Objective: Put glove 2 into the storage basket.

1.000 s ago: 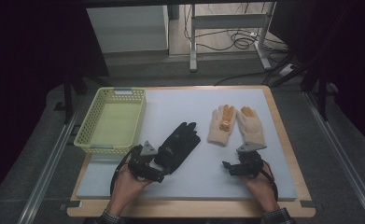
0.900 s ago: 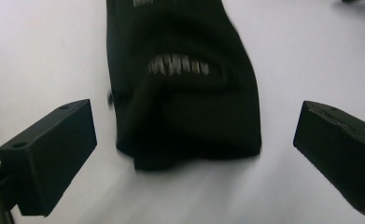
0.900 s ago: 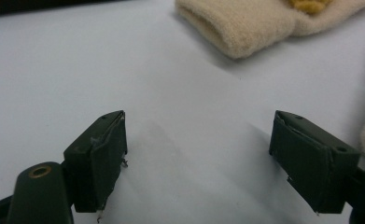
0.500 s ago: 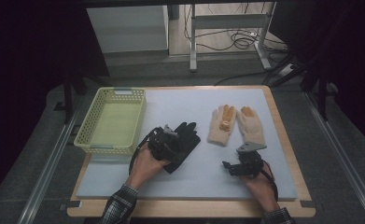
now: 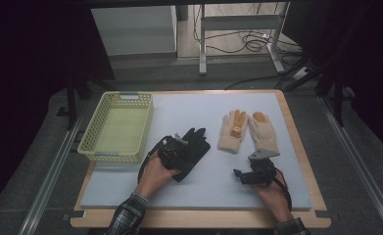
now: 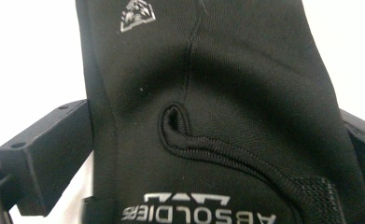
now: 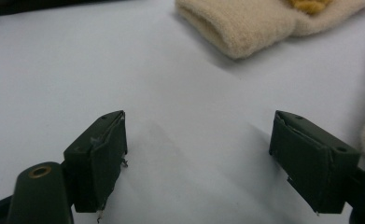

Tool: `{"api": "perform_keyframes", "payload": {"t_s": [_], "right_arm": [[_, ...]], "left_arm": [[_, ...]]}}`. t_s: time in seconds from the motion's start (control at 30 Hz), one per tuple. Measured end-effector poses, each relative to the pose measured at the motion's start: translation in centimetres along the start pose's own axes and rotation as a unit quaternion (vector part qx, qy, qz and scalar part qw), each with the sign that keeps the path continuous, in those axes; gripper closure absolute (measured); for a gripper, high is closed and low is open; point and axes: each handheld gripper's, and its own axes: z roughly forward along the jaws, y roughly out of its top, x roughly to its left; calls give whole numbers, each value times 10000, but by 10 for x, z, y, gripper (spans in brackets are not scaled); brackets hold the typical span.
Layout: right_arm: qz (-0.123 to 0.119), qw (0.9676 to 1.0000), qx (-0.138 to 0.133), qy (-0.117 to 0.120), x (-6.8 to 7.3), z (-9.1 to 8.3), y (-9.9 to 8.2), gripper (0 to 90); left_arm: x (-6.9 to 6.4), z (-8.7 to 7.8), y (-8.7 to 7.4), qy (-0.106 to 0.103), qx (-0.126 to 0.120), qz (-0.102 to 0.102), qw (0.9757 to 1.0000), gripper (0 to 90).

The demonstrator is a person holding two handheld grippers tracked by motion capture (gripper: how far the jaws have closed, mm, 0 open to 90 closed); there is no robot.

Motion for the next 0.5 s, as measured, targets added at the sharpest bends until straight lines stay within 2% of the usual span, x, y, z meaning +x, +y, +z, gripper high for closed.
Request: {"api": "perform_keyframes", "payload": {"t_s": [0.13,0.23,0.37,0.5], "right_arm": [[-2,10000,1,0,0,0,0,187],[-1,10000,1,-3,0,0,0,187],[-1,10000,3,-3,0,0,0,187],[-3,10000,3,-4,0,0,0,187]], "left_arm": [[-7,0,-1,-16,-5,83,10000,0],[-7,-2,-1,-32,-24,83,10000,50],[-3,-9,0,-157,-122,58,9998,273],[5,-12,1,-343,-159,-10,9993,581]]}}
